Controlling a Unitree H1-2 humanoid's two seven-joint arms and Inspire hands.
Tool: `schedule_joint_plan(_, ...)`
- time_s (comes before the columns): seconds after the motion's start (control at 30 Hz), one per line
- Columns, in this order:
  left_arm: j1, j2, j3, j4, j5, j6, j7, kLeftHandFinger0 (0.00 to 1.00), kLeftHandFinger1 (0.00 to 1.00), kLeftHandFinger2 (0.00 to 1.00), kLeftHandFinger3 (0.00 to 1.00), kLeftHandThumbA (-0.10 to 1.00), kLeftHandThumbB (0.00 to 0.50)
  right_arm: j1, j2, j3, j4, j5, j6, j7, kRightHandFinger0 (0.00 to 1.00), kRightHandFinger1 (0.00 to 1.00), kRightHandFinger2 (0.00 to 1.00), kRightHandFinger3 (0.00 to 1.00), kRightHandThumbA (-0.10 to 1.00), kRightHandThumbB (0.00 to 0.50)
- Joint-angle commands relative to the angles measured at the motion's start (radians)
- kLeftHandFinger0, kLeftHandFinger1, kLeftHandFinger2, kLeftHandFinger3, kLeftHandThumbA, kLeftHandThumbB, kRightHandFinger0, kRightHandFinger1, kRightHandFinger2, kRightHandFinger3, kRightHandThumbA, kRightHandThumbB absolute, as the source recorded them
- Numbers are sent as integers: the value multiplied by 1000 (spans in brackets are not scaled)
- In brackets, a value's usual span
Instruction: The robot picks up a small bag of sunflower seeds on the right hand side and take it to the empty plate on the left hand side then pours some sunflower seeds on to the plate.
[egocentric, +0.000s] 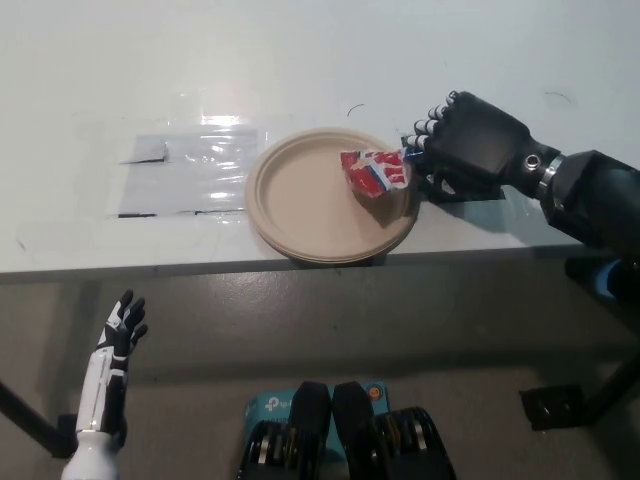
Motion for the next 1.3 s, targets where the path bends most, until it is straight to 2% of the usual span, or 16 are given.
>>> schedule_joint_plan(0.0, -17, 17, 2, -20, -18, -13, -15, 1000, 1000, 1000, 1000, 1000, 315, -118, -22, 38, 8, -75, 62, -87, 0, 0, 387, 370, -100, 307)
schedule_joint_plan(0.03, -17, 17, 2, -23, -28, -8, -20, 1000, 1000, 1000, 1000, 1000, 320, -122, -21, 44, 12, -77, 61, -91, 0, 0, 367, 349, -100, 294)
schedule_joint_plan(0.07, -17, 18, 2, -26, -28, -5, -20, 1000, 1000, 1000, 1000, 1000, 323, -132, -21, 54, 16, -83, 60, -110, 0, 0, 333, 279, -100, 281)
schedule_joint_plan(0.1, -18, 17, 3, -27, -28, -3, -20, 1000, 1000, 1000, 1000, 1000, 333, -136, -21, 59, 17, -87, 62, -113, 0, 0, 341, 203, -100, 267)
schedule_joint_plan(0.27, -24, 20, 3, -26, -23, -7, -20, 1000, 1000, 1000, 1000, 1000, 321, -166, -32, 86, 4, -123, 81, -121, 0, 0, 434, 68, -100, 266)
schedule_joint_plan(0.37, -27, 20, 2, -27, -17, -8, -23, 1000, 1000, 1000, 1000, 1000, 308, -177, -40, 95, -3, -131, 81, -132, 0, 0, 416, 86, -100, 263)
schedule_joint_plan(0.57, -28, 22, 0, -36, -22, 5, -30, 1000, 1000, 1000, 1000, 1000, 311, -194, -54, 112, -10, -159, 95, -173, 0, 0, 376, 0, -100, 270)
schedule_joint_plan(0.6, -28, 22, -1, -38, -22, 7, -30, 1000, 1000, 1000, 1000, 1000, 310, -197, -58, 112, -15, -161, 96, -160, 0, 0, 378, 7, -100, 258)
schedule_joint_plan(0.77, -27, 21, -2, -40, -18, 13, -29, 1000, 1000, 1000, 1000, 1000, 322, -209, -67, 136, -30, -197, 103, -174, 0, 0, 383, 86, -100, 268)
schedule_joint_plan(0.8, -29, 22, -1, -40, -19, 10, -29, 1000, 1000, 1000, 1000, 1000, 321, -215, -66, 146, -27, -207, 101, -189, 0, 0, 346, 121, -100, 277)
schedule_joint_plan(0.87, -34, 25, 0, -37, -20, 8, -30, 1000, 1000, 1000, 1000, 1000, 318, -224, -66, 162, -28, -227, 119, -191, 0, 0, 332, 81, -100, 271)
schedule_joint_plan(0.93, -30, 25, -1, -36, -11, 6, -26, 1000, 1000, 1000, 1000, 1000, 315, -228, -65, 179, -29, -246, 127, -185, 0, 0, 309, 89, -100, 274)
schedule_joint_plan(1.0, -27, 26, -2, -37, -13, 6, -28, 1000, 1000, 1000, 1000, 1000, 307, -231, -61, 185, -20, -246, 119, -203, 0, 0, 258, 4, -100, 292)
schedule_joint_plan(1.03, -28, 26, -2, -37, -15, 6, -29, 1000, 1000, 1000, 1000, 1000, 310, -238, -62, 193, -24, -252, 117, -182, 0, 0, 244, 1, -100, 267)
schedule_joint_plan(1.17, -26, 26, -2, -44, -14, 14, -27, 1000, 1000, 1000, 1000, 1000, 314, -260, -63, 207, -37, -263, 95, -154, 0, 0, 266, 8, -100, 238)
schedule_joint_plan(1.27, -29, 25, -2, -45, -5, 14, -20, 1000, 1000, 1000, 1000, 1000, 323, -282, -65, 223, -53, -284, 86, -151, 0, 0, 269, 18, -100, 258)
